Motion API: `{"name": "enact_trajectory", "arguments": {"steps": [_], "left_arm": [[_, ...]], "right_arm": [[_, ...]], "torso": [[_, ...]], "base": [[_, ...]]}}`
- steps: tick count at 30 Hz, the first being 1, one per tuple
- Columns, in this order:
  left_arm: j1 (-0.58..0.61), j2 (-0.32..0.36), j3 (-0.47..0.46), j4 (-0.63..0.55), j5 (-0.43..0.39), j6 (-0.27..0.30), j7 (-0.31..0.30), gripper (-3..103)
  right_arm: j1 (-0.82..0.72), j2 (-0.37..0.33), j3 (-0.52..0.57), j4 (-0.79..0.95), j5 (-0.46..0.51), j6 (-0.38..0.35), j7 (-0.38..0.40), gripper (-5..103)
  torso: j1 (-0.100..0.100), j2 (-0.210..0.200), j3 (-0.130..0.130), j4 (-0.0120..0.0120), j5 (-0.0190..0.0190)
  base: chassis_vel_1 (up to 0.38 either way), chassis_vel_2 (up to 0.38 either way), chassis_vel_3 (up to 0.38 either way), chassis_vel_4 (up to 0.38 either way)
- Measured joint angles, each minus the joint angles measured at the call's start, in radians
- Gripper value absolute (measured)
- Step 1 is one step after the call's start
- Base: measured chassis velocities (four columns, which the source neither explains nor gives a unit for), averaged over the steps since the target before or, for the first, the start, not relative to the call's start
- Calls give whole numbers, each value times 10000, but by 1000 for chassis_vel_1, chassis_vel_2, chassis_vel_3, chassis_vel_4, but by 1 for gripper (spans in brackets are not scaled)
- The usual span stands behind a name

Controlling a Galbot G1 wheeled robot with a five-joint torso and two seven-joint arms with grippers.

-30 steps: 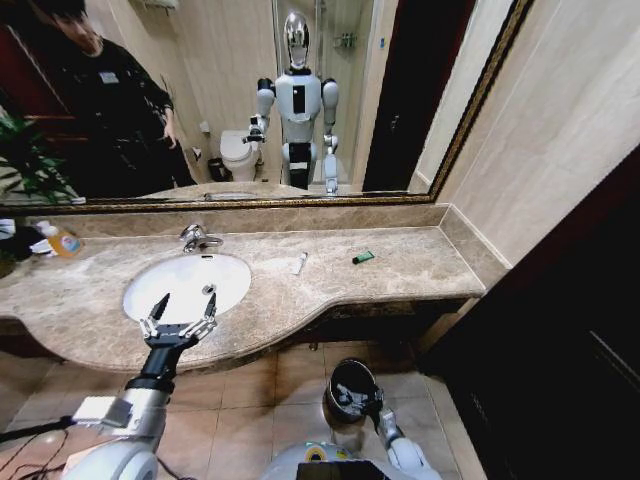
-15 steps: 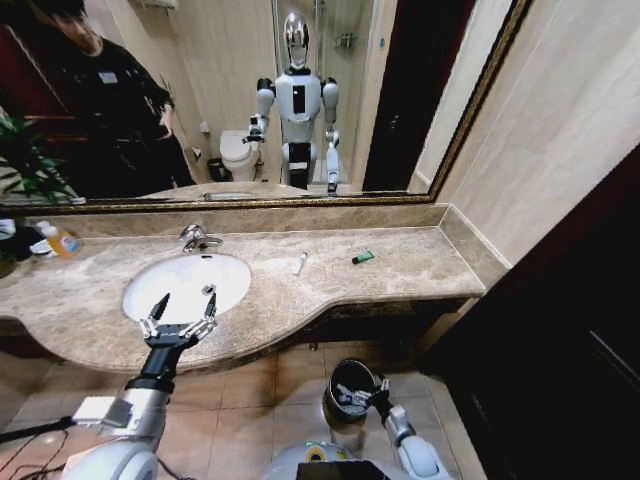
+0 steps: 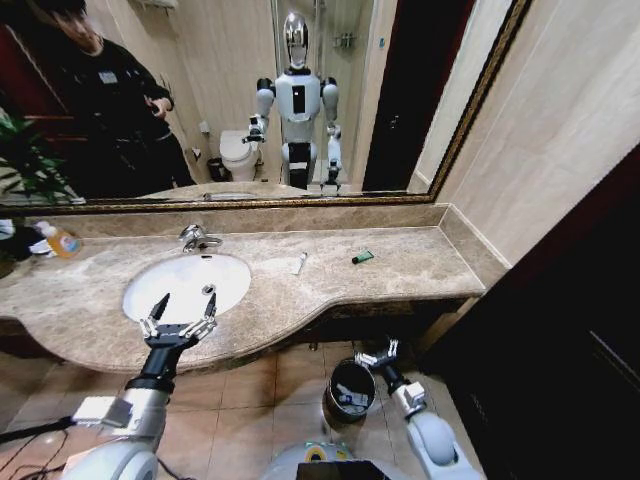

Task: Pick up the trash from the sink and place it in the trash bin.

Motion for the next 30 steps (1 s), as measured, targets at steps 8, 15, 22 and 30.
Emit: {"name": "enact_trajectory", "arguments": {"steps": [8, 15, 22, 30], "left_arm": [[0, 0, 0, 0, 0, 0, 0, 100], [0, 0, 0, 0, 0, 0, 0, 100], [-1, 0, 1, 0, 0, 0, 1, 100], [0, 0, 0, 0, 0, 1, 0, 100]], "right_arm": [[1500, -394, -293, 368, 332, -1458, 43, 100], [3496, -769, -1092, -529, 836, -2786, 560, 100], [5109, -847, -2073, -1491, 1528, -3830, 1287, 100], [7272, -560, -3292, -2944, 2894, -4699, 3038, 100]], "torso": [[0, 0, 1, -1, -1], [2, -1, 2, 1, 1], [1, -1, 1, -1, -1], [1, -1, 1, 1, -2]], "base": [[0, 0, 0, 0], [0, 0, 0, 0], [0, 0, 0, 0], [0, 0, 0, 0]]}}
